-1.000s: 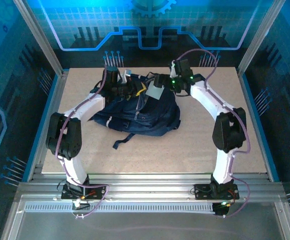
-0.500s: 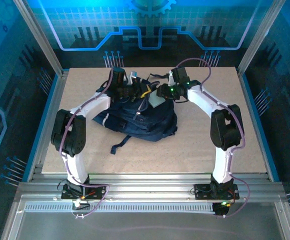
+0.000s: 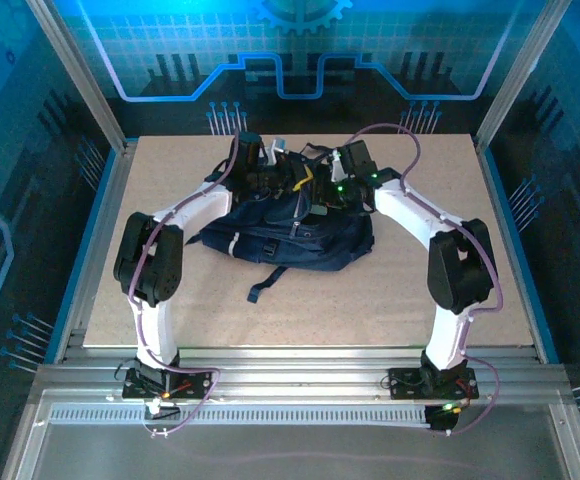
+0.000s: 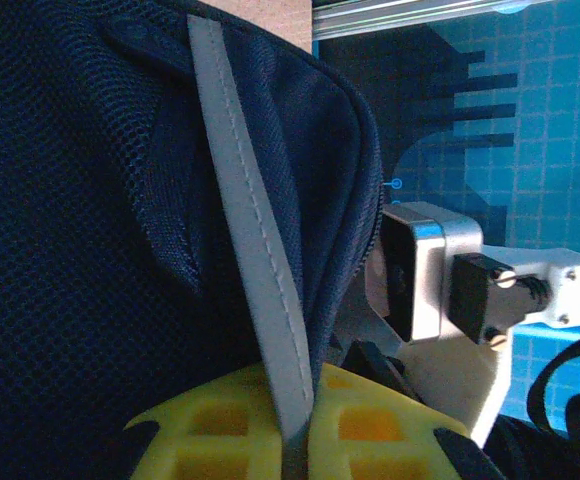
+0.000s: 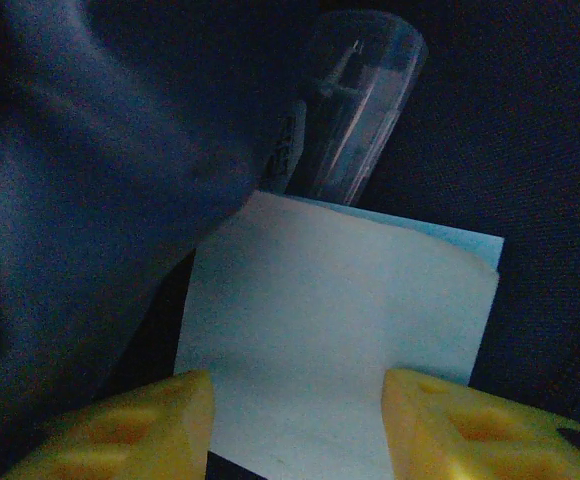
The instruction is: Pack books, pencil case, and school supplies into a backpack
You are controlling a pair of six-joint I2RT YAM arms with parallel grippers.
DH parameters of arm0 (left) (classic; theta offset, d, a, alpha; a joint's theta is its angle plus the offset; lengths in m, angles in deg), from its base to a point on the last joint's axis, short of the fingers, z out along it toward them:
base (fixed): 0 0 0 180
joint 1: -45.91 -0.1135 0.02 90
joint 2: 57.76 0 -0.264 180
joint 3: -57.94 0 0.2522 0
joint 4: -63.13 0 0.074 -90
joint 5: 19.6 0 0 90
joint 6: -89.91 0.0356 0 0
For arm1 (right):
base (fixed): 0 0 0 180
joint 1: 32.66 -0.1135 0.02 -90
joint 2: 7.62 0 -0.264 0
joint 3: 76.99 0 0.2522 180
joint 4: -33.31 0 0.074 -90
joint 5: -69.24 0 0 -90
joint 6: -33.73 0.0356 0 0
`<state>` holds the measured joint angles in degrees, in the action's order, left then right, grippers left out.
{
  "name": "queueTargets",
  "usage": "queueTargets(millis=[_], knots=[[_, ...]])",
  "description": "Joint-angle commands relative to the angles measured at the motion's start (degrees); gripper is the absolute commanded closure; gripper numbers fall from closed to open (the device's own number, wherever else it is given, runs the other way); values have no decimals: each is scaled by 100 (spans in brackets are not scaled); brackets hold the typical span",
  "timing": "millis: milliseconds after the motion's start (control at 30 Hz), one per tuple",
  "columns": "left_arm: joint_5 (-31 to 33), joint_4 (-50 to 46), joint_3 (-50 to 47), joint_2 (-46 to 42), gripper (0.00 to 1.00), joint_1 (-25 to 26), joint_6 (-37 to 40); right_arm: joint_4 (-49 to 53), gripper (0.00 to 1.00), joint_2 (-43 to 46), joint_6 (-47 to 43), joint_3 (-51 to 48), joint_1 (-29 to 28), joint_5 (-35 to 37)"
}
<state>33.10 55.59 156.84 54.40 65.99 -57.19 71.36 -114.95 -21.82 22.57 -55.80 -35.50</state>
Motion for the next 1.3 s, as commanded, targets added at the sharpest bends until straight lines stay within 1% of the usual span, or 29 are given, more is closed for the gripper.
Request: queueTargets(millis=[0, 100, 167, 233, 267, 333, 367, 467, 533, 567, 600, 633, 700, 800, 867, 1000, 1167, 1267], knots=[[-216, 954, 155, -76, 100, 171, -159, -183, 50, 286, -36, -274, 139, -735], [-191, 1074, 108, -7, 99, 195, -230, -657, 47, 855, 72, -885, 478, -1078], [-143, 1074, 132, 79, 99, 220, -238, -631, 43, 1219, -1, -1149, 635, -1094], [37, 996, 183, 193, 99, 262, -263, -202, 37, 1529, -337, -1261, 603, -818], [188, 817, 231, 237, 99, 278, -229, 25, 35, 1642, -425, -1313, 543, -622], [501, 501, 361, 320, 99, 362, -71, 397, 35, 1930, -514, -1489, 364, -235], [570, 453, 405, 364, 97, 386, -56, 465, 35, 2053, -475, -1629, 267, -76], [525, 804, 399, 438, 78, 412, -351, 578, 35, 2403, -256, -1966, -102, 499], [473, 1141, 231, 338, 60, 401, -580, 654, 35, 2545, -23, -2057, -400, 972], [482, 1223, 124, 253, 52, 389, -610, 680, 36, 2584, 90, -2058, -532, 1166], [545, 1223, -21, 123, 40, 373, -609, 695, 37, 2602, 213, -2054, -695, 1363], [677, 1144, -191, -84, 33, 341, -521, 723, 38, 2599, 348, -2020, -844, 1579], [947, 960, -556, -498, 25, 277, -279, 753, 43, 2547, 562, -1952, -1101, 1917], [1348, 698, -1118, -1151, 20, 118, 16, 822, 48, 2393, 788, -1807, -1425, 2374], [1618, 522, -1533, -1529, 15, -9, 136, 909, 49, 2245, 932, -1695, -1594, 2583], [1934, 371, -2249, -2025, 15, -253, 301, 901, 50, 1955, 1259, -1602, -1935, 3045], [2112, 302, -2838, -2216, 15, -387, 318, 649, 50, 1436, 1344, -1393, -2144, 3006], [2281, 237, -3091, -2207, 15, -382, 119, 486, 50, 1123, 1360, -1297, -2160, 2884]])
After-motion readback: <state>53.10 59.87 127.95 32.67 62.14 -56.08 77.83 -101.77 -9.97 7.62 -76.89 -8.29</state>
